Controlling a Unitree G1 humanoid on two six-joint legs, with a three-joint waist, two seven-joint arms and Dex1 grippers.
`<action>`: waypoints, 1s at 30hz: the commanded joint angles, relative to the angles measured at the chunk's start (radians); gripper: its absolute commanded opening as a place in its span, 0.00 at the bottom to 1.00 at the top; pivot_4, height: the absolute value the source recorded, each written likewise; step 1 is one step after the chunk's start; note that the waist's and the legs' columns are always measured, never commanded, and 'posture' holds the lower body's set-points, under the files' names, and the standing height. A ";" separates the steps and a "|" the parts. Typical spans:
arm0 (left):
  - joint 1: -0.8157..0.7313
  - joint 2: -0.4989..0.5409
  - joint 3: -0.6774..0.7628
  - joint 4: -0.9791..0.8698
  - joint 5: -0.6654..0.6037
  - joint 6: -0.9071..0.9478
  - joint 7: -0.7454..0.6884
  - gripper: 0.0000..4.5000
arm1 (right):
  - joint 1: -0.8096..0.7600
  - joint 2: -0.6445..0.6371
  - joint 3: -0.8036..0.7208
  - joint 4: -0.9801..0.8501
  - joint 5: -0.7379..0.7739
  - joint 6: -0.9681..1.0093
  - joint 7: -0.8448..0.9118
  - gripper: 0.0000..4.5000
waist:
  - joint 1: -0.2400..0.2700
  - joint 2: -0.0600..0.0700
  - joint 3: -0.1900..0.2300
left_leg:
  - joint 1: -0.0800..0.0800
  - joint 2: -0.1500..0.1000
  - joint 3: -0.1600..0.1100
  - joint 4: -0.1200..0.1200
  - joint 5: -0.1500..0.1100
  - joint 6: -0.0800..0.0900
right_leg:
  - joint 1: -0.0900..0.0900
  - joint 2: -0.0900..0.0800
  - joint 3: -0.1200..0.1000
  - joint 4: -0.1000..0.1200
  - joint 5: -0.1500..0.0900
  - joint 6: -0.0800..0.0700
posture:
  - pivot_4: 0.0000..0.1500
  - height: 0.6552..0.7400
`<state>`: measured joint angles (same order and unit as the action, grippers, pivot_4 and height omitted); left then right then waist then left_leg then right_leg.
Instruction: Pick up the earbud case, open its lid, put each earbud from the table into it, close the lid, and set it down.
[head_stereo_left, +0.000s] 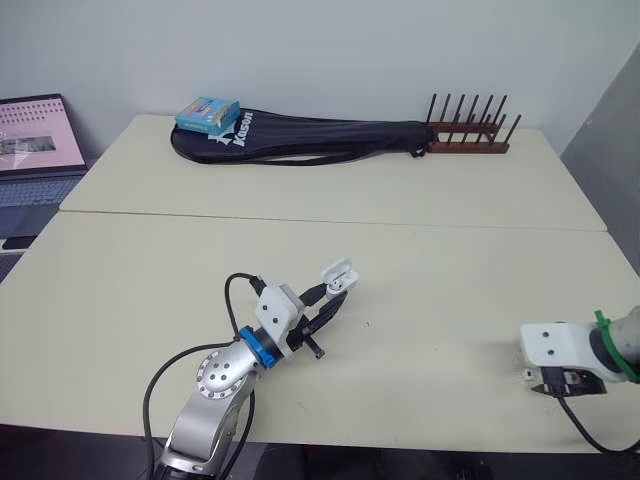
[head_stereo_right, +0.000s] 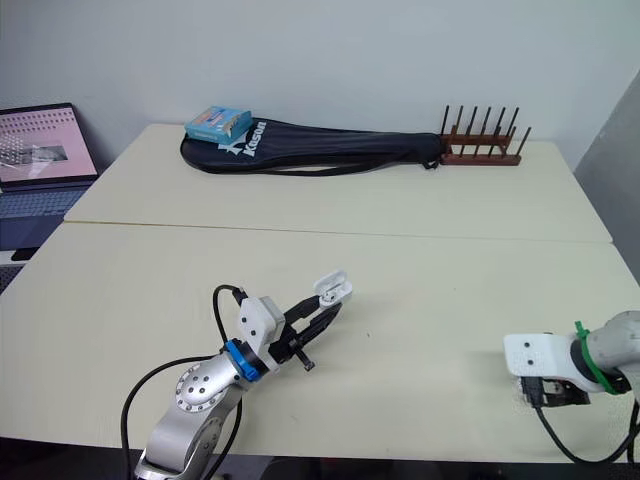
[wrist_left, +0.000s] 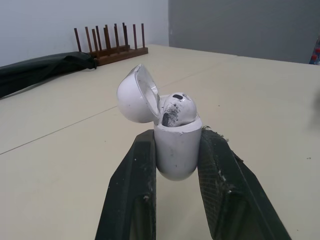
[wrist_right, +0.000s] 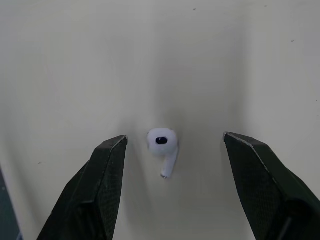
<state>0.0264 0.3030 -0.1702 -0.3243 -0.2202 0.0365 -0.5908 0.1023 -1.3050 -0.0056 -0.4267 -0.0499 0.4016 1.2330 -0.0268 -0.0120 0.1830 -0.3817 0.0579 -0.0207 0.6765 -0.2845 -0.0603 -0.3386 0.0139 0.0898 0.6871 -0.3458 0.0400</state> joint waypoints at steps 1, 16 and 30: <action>-0.007 -0.005 -0.003 -0.029 -0.005 -0.012 0.000 0.17 | -0.026 0.008 0.022 -0.003 -0.011 0.021 -0.010 0.71 | 0.000 0.000 0.000 | 0.000 0.000 0.000 0.000 0.000 0.000 | 0.000 0.000 0.000 0.000 0.000 0.000 | 1.00 0.85; -0.010 -0.009 -0.005 -0.028 -0.003 -0.012 0.004 0.17 | -0.015 -0.009 0.045 0.040 -0.031 0.004 0.004 0.09 | 0.000 -0.002 0.001 | -0.001 0.000 0.000 0.000 0.000 0.000 | 0.001 0.000 0.000 -0.003 0.000 0.000 | 1.00 0.85; -0.059 -0.018 0.001 0.002 -0.013 -0.031 -0.007 0.17 | -0.328 0.239 -0.018 -0.064 0.298 0.192 -0.030 0.08 | -0.004 -0.003 0.002 | -0.001 0.001 0.000 0.000 0.000 0.000 | 0.001 0.001 0.000 -0.004 0.001 0.001 | 1.00 0.85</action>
<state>-0.0148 0.2934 -0.1677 -0.3026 -0.2222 0.0305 -0.5935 -0.1900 -1.1011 0.0154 -0.4188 0.1354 0.5091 1.2242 -0.0311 -0.0150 0.1846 -0.3826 0.0591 -0.0215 0.6759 -0.2845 -0.0602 -0.3381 0.0151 0.0900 0.6827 -0.3448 0.0406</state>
